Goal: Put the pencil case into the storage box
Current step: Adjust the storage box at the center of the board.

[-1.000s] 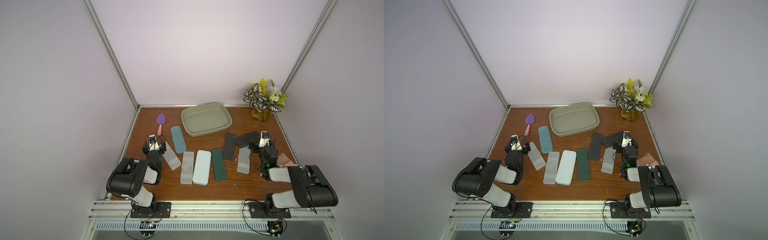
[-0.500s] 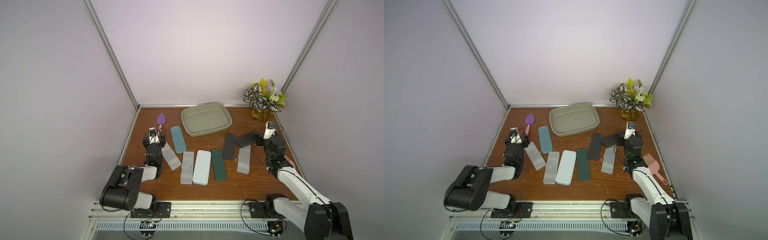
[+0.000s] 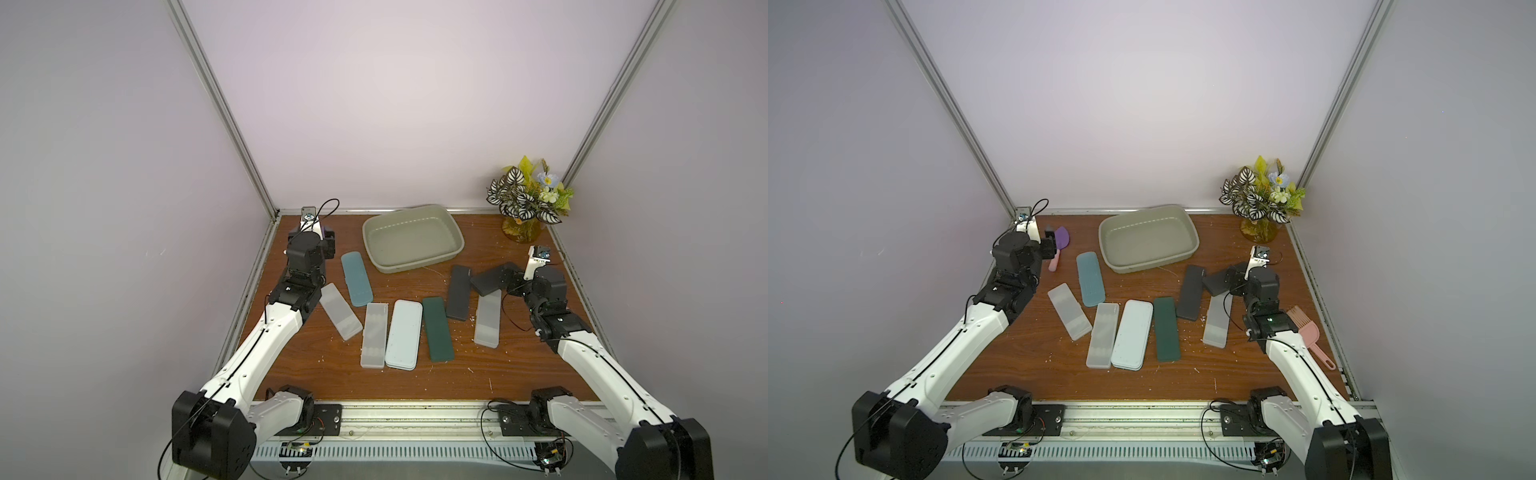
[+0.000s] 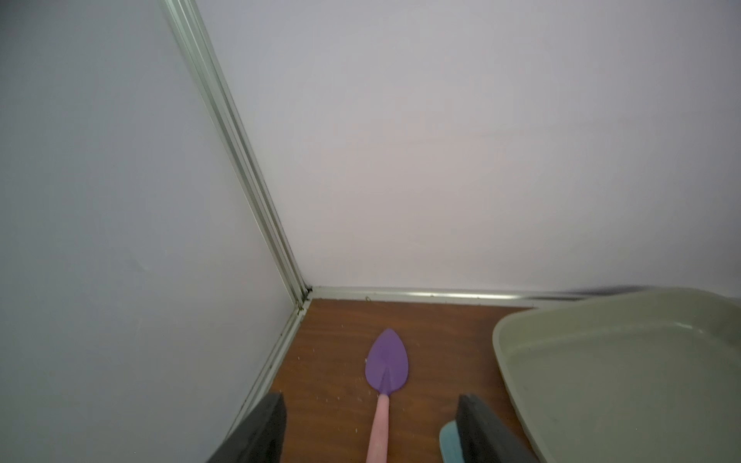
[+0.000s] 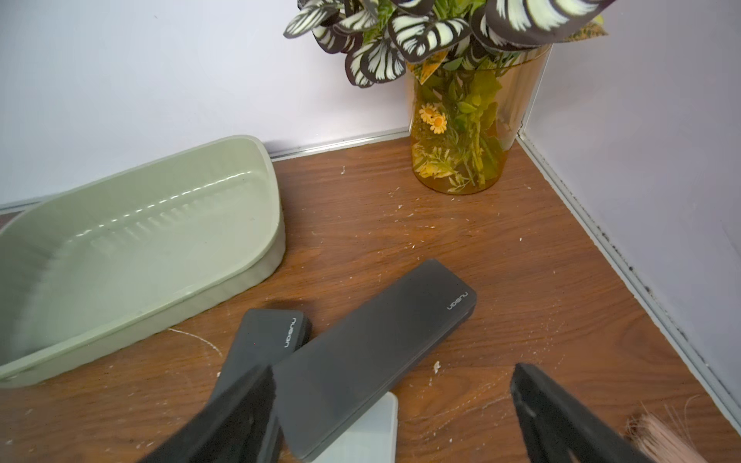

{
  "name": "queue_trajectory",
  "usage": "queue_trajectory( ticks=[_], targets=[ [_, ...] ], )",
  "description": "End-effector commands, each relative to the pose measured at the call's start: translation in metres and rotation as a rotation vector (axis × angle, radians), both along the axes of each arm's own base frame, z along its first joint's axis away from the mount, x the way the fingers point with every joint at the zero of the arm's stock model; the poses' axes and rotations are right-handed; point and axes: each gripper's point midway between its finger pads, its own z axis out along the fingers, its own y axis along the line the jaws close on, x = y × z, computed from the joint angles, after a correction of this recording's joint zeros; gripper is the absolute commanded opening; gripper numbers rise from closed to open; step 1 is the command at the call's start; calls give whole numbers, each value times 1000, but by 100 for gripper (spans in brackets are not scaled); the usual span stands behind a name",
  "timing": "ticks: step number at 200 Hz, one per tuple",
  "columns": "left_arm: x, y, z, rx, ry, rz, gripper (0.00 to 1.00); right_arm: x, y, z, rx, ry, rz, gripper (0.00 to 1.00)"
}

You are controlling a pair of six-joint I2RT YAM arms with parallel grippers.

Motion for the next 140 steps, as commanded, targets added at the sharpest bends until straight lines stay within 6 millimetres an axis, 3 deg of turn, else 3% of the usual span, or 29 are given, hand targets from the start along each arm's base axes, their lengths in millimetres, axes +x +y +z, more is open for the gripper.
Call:
queue_trajectory(
  ticks=[1, 27, 52, 140],
  targets=[
    [-18, -14, -63, -107, 271, -41, 68, 1, 17, -3, 96, 121, 45, 99],
    [-18, -32, -87, -256, 358, -80, 67, -6, 39, -11, 167, 188, 134, 99],
    [-5, -58, -106, -387, 436, -142, 63, -15, 47, -10, 197, 215, 173, 99],
    [109, -112, -128, -494, 618, -175, 59, -33, 58, 2, 225, 253, 245, 99]
  ],
)
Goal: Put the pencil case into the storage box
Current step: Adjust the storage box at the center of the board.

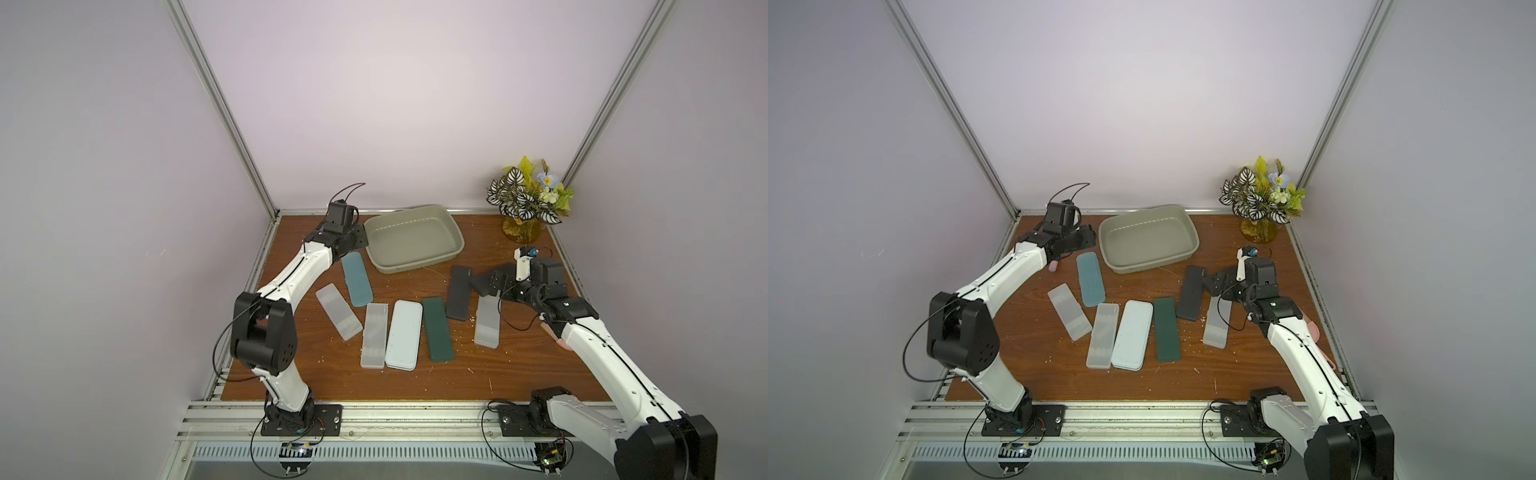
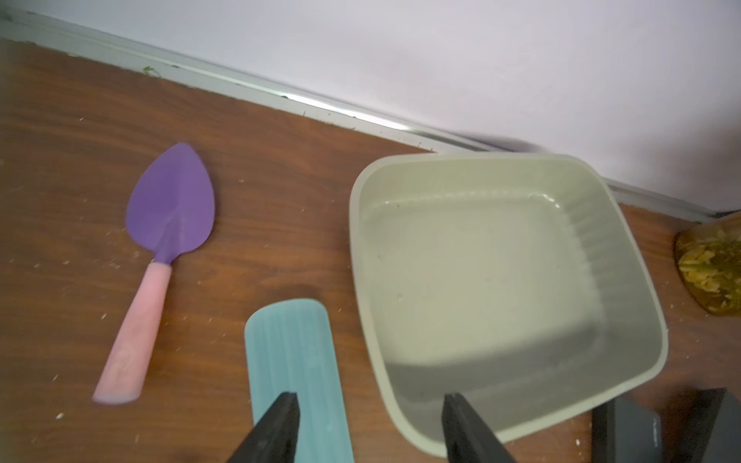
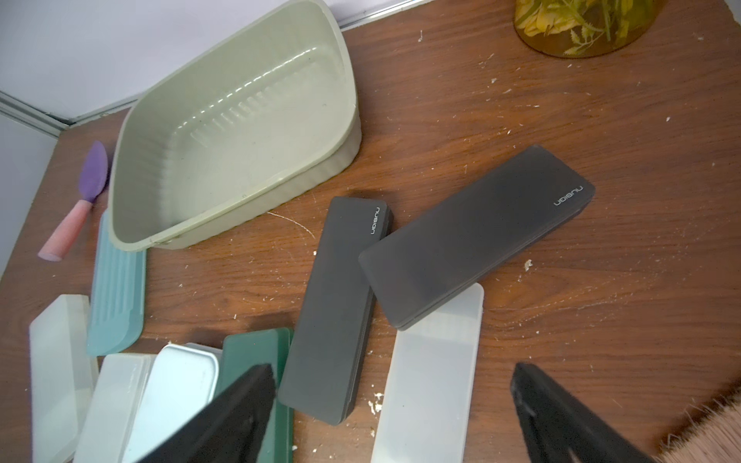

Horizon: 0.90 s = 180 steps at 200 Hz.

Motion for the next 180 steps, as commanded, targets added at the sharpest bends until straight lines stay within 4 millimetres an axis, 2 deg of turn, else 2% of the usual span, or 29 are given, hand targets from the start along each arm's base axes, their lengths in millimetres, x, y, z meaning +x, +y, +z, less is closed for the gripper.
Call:
queue_trajectory(
  ticks=[1, 28, 63, 97, 135, 180],
  targets=[
    [12, -15, -12, -30, 89, -21, 59, -3, 8, 20, 44, -34, 30, 99],
    [33, -27, -32, -34, 148, -30, 58, -3, 9, 20, 27, -30, 43, 98],
    [44, -31, -57, -12, 209, -28, 58, -2, 10, 19, 22, -28, 56, 99],
    [42, -30, -84, 10, 265, -19, 58, -4, 9, 15, 5, -16, 62, 99],
    [39, -31, -106, 39, 304, -27, 57, -8, 8, 7, -5, -3, 65, 99],
    [34, -46, -128, 56, 340, -104, 52, -13, 5, 4, -20, 2, 65, 99]
  ],
)
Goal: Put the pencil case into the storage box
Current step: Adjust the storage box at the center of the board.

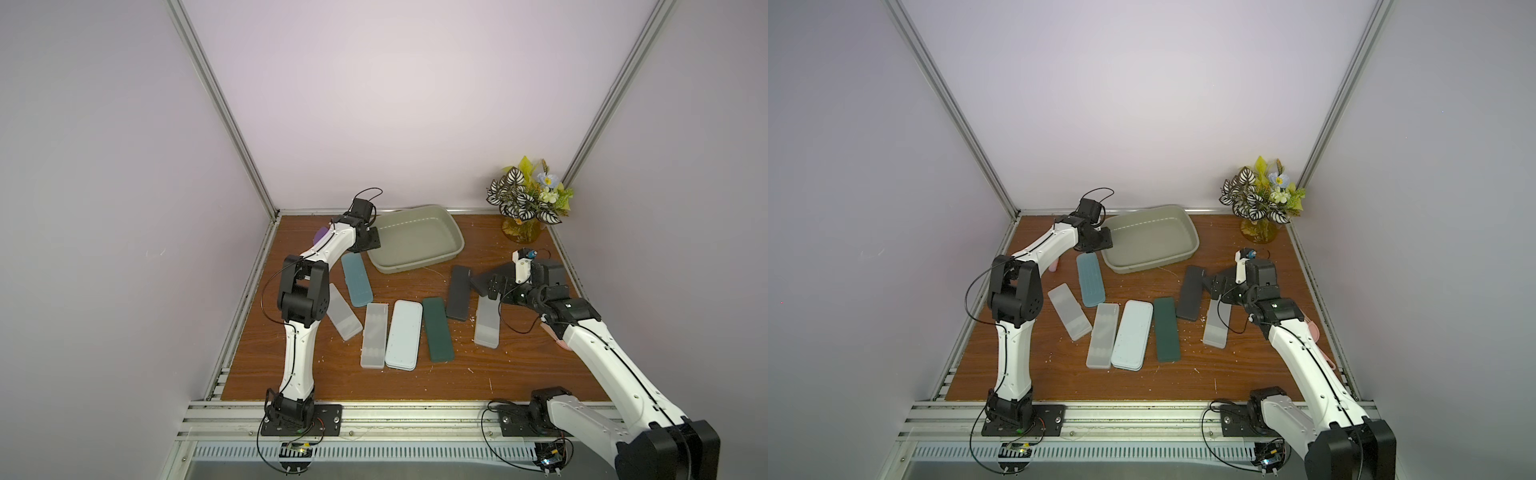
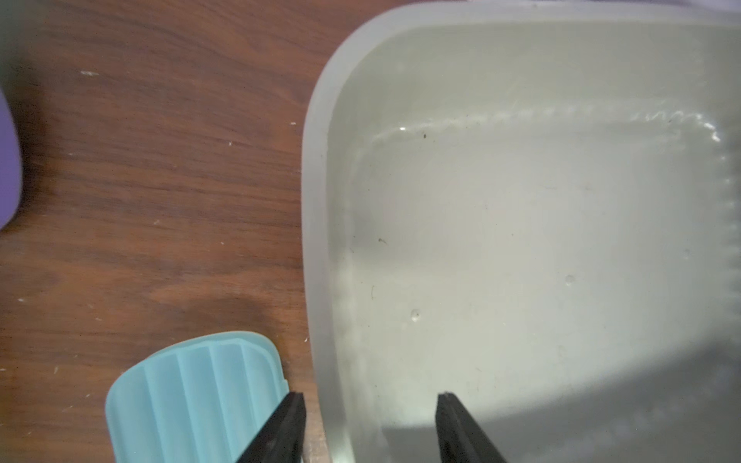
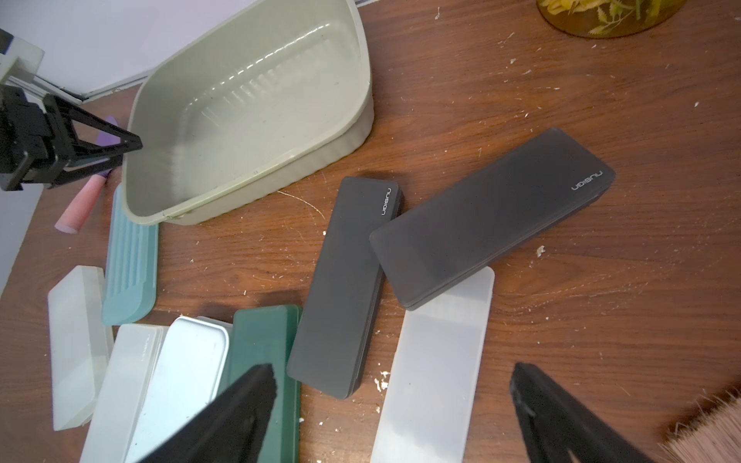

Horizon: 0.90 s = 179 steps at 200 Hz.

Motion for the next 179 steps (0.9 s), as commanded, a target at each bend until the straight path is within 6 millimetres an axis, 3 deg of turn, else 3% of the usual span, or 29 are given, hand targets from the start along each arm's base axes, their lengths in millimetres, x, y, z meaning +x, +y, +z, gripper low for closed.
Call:
queue_trajectory(
  ticks=[1, 50, 98, 179],
  targets=[
    [-7, -13, -16, 18, 40, -63, 51, -4, 1, 9, -8, -27, 18, 99],
    [-16, -6, -31, 91, 70, -121, 34, -8, -1, 10, -11, -32, 12, 99],
    [-29, 22, -34, 158, 96, -139, 19, -9, -3, 17, -23, -40, 8, 99],
    [-64, 59, -35, 268, 146, -167, 16, -15, -6, 20, -34, -39, 3, 99]
  ],
)
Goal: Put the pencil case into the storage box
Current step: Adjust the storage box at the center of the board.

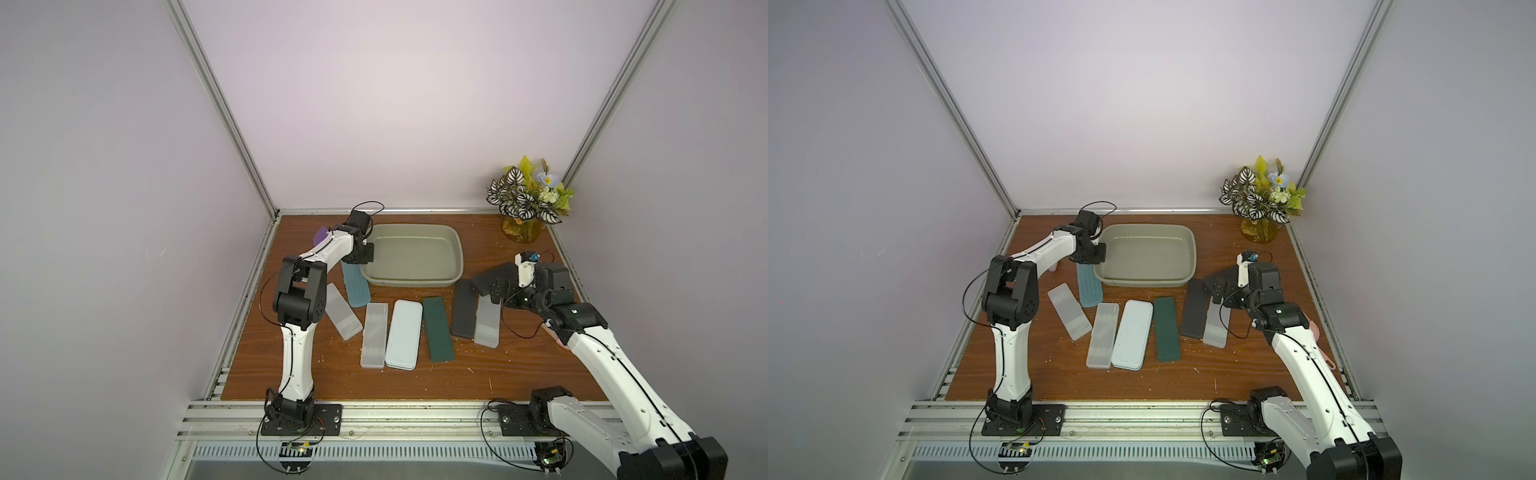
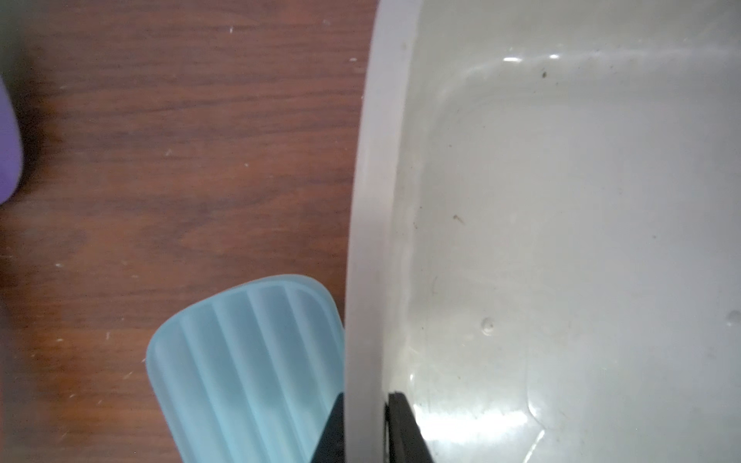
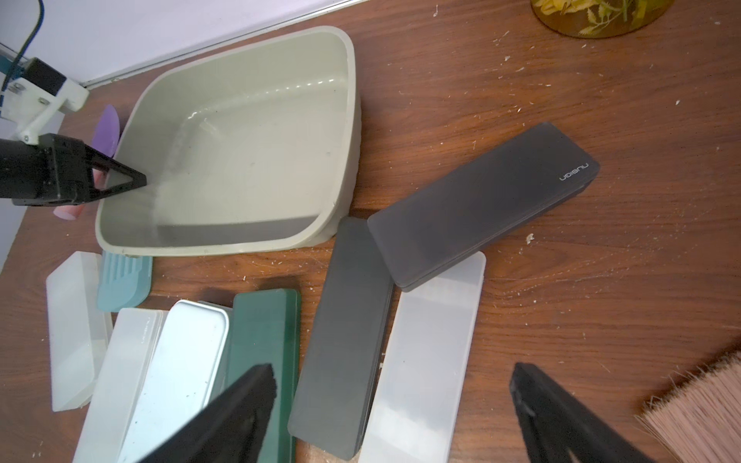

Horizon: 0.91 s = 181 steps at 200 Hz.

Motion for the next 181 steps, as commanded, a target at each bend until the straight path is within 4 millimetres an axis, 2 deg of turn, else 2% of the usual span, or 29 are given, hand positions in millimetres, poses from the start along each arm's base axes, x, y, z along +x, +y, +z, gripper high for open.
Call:
queue_trajectory(
  ticks=[1, 46, 91, 124, 147, 181],
  targets=[
    [-25, 23, -3, 81, 65, -7, 16, -1, -2, 15, -14, -38, -5, 99],
    [-43, 21, -2, 53, 83, 16, 17, -2, -8, 13, -31, -27, -33, 99],
    [-43, 15, 9, 40, 59, 38, 25, 7, -11, 8, 32, 56, -135, 99],
    [-42, 17, 26, 31, 22, 56, 40, 18, -17, 8, 85, 102, -210, 99],
    [-43, 19, 39, 27, -6, 59, 59, 23, -27, 2, 117, 162, -283, 99],
    [-46, 25, 72, -4, -71, 68, 74, 36, -39, -4, 230, 252, -395, 99]
  ],
)
